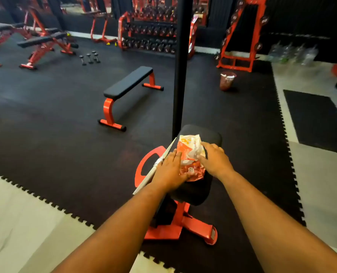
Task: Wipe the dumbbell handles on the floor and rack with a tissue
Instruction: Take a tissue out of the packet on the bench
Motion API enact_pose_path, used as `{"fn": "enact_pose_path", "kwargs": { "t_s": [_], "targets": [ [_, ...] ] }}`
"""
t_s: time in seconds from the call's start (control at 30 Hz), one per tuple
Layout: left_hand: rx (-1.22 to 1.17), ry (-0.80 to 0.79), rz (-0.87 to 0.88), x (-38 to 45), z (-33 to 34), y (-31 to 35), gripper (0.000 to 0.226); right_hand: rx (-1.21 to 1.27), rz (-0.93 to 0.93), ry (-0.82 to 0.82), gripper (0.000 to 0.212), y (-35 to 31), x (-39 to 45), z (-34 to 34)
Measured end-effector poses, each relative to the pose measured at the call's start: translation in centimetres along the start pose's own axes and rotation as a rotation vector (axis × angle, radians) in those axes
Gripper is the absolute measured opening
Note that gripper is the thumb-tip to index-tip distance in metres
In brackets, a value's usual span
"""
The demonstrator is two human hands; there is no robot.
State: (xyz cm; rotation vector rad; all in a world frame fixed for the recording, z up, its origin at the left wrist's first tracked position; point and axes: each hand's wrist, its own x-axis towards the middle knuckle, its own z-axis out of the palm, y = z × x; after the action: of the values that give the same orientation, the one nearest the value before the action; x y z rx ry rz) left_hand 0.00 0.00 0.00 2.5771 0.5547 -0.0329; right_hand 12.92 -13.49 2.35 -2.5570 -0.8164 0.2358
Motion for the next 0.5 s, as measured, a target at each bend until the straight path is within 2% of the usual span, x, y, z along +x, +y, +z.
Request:
{"fn": "enact_pose_path", "kwargs": {
  "t_s": [0.13, 0.3, 0.4, 0.5],
  "targets": [
    [0.105, -0.083, 0.024, 2.1, 0.4, 0.6, 0.097, -0.072, -0.031, -0.089, 0.052, 0.9, 2.3, 0.4],
    [0.187, -0.114, 0.06, 3.6, 1.1, 0.5, 0.093, -0.037, -0.092, -0.094, 0.019, 1.3, 4.2, 0.0],
    [0.197, -0.138, 0.05, 3.8, 1.4, 1.0, 0.093, 0.064, -0.119, -0.082, 0.007, 1.5, 4.9, -0.5],
    [0.169, -0.149, 0.006, 3.8, 1.5, 1.4, 0.098, 0.264, -0.066, -0.054, 0.005, 1.6, 5.3, -1.3]
  ]
}}
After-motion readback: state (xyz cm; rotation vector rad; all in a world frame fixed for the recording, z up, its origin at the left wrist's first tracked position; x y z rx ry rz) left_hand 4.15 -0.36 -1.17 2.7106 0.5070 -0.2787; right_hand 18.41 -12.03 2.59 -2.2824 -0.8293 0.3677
